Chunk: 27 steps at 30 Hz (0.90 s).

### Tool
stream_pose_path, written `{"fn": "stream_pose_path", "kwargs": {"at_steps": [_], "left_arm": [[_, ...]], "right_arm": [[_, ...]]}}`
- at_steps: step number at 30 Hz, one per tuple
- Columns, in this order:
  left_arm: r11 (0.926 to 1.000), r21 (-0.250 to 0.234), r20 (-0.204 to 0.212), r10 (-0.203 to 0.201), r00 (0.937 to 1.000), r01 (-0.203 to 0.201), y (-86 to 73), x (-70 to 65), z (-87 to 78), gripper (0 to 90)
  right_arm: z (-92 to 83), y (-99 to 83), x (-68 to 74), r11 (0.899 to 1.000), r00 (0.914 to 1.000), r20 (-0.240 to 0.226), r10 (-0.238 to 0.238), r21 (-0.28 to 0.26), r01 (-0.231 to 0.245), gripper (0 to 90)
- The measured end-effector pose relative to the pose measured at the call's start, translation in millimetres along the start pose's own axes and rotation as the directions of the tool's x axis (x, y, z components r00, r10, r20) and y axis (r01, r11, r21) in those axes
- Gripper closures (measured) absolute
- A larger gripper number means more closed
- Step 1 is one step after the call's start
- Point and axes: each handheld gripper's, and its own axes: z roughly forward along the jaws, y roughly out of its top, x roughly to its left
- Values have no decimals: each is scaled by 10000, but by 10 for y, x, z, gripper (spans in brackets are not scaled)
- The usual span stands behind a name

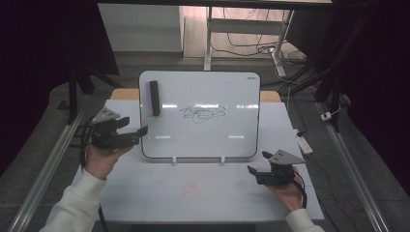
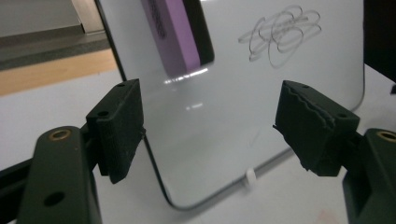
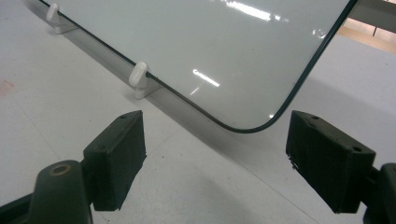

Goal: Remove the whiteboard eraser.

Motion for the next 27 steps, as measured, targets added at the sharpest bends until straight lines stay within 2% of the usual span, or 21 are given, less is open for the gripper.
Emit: {"fn": "stream_pose_path", "kwargs": {"at_steps": [5, 8, 12, 14, 19, 22, 27], "left_arm": [[9999, -100, -418, 115, 9991, -119, 244, -26, 178, 257], [9999, -121, -547, 29, 9985, -36, 362, -7, 285, 268], [9998, -195, -1049, -80, 9945, 60, 555, 43, 446, 290], [9996, -217, -1124, -205, 9935, 181, 618, 70, 510, 301], [9993, -167, -1536, -352, 9875, 330, 712, 113, 634, 360], [9989, -246, -1575, -436, 9866, 403, 730, 126, 660, 404], [9985, -335, -1652, -485, 9851, 435, 776, 137, 707, 427]], "right_arm": [[-11, 4, 4, 9999, 10000, -32, 60, -87, -60, 195], [-9, 1, 3, 10000, 10000, -61, 22, -63, -23, 196], [4, -5, 6, 10000, 9999, -79, 69, 20, -69, 196], [11, -9, 9, 10000, 10000, -37, 19, 56, -18, 196], [18, -19, 18, 9999, 10000, 13, -51, 139, 51, 196], [23, -27, 20, 9998, 10000, 16, -49, 187, 48, 197], [39, -35, 27, 9995, 9999, 14, -100, 286, 99, 197]]}}
